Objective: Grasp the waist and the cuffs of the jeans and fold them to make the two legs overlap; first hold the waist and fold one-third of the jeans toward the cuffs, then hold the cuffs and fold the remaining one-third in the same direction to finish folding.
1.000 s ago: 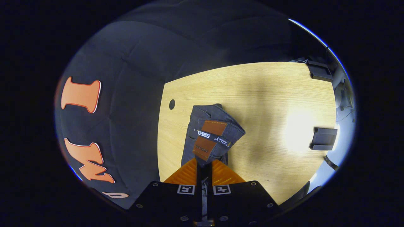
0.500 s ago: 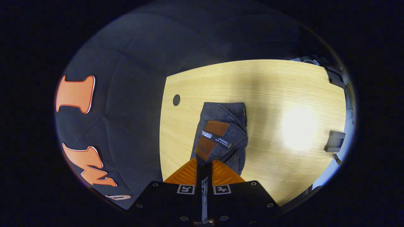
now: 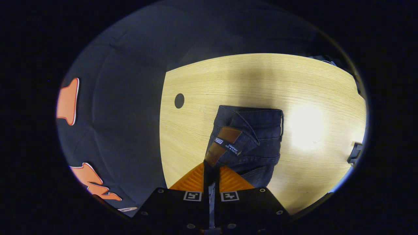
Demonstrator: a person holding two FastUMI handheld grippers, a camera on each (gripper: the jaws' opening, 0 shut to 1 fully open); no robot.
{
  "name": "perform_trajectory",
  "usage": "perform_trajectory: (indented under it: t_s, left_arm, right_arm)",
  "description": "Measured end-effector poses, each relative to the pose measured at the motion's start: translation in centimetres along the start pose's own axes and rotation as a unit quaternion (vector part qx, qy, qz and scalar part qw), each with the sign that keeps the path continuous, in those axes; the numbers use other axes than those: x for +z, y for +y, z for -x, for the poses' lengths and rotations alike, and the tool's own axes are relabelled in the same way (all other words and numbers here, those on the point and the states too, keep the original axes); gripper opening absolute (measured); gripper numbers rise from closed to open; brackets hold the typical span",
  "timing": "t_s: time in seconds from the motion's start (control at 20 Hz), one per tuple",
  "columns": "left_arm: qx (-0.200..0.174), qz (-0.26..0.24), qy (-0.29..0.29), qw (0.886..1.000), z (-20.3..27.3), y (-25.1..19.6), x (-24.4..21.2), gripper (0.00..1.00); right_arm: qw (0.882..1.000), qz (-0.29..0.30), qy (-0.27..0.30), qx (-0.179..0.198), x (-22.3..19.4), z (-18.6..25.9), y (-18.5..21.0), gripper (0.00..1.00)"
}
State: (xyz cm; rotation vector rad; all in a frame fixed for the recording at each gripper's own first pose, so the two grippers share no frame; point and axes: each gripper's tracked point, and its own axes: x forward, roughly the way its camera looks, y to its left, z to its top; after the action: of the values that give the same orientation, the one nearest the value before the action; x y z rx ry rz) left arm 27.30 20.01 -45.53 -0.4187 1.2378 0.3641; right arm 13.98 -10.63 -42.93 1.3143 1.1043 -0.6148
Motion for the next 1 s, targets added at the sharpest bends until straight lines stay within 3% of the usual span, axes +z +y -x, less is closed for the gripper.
perform_trajectory:
  t_s: [0.2,0.35,0.4,0.5,0.6,0.65,0.7,0.75,0.8,0.9,0.95,1.0]
  left_arm:
    - [0.015,-0.035,-0.012,0.999,-1.4,-0.9,0.6,0.01]
    - [-0.005,-0.021,-0.025,0.999,0.0,-2.6,2.2,0.05]
    - [-0.007,-0.016,-0.035,0.999,0.1,-2.4,2.5,0.18]
    - [-0.016,-0.012,-0.059,0.998,-0.1,-2.4,3.5,0.33]
    - [-0.036,-0.009,-0.076,0.996,-0.1,-2.5,4.2,0.6]
    - [-0.043,-0.009,-0.079,0.996,0.5,-2.6,4.2,0.66]
    - [-0.057,-0.014,-0.085,0.995,1.7,-3.2,4.3,0.65]
    - [-0.071,-0.022,-0.092,0.993,2.6,-3.7,4.3,0.79]
    - [-0.087,-0.032,-0.106,0.99,3.4,-4.7,4.7,0.75]
    - [-0.099,-0.061,-0.126,0.985,4.9,-5.7,4.7,0.96]
    - [-0.1,-0.08,-0.136,0.982,5.8,-6.0,4.6,0.96]
    - [-0.1,-0.101,-0.149,0.978,6.4,-6.6,4.4,0.96]
  right_arm:
    - [1.0,0.004,0.008,-0.015,-0.1,-1.6,0.4,0.07]
    - [1.0,-0.006,0.012,-0.013,0.0,-1.4,0.6,0.08]
    - [1.0,-0.008,0.014,-0.009,0.1,-1.7,0.8,0.09]
    - [1.0,-0.011,0.008,0.008,0.4,-1.7,1.6,0.15]
    - [0.999,-0.013,-0.003,0.042,0.8,-1.2,3.2,0.23]
    - [0.998,-0.011,-0.009,0.06,0.9,-0.9,4.1,0.28]
    - [0.997,-0.007,-0.014,0.071,0.8,-0.2,4.8,0.33]
    - [0.997,0.004,-0.015,0.074,0.6,0.2,4.9,0.37]
    - [0.997,0.018,-0.016,0.072,0.3,0.6,4.4,0.44]
    - [0.997,0.048,-0.022,0.059,-0.1,1.2,3.3,0.49]
    - [0.996,0.067,-0.029,0.048,-0.2,1.4,2.4,0.66]
    - [0.995,0.085,-0.036,0.035,-0.2,1.5,1.4,0.74]
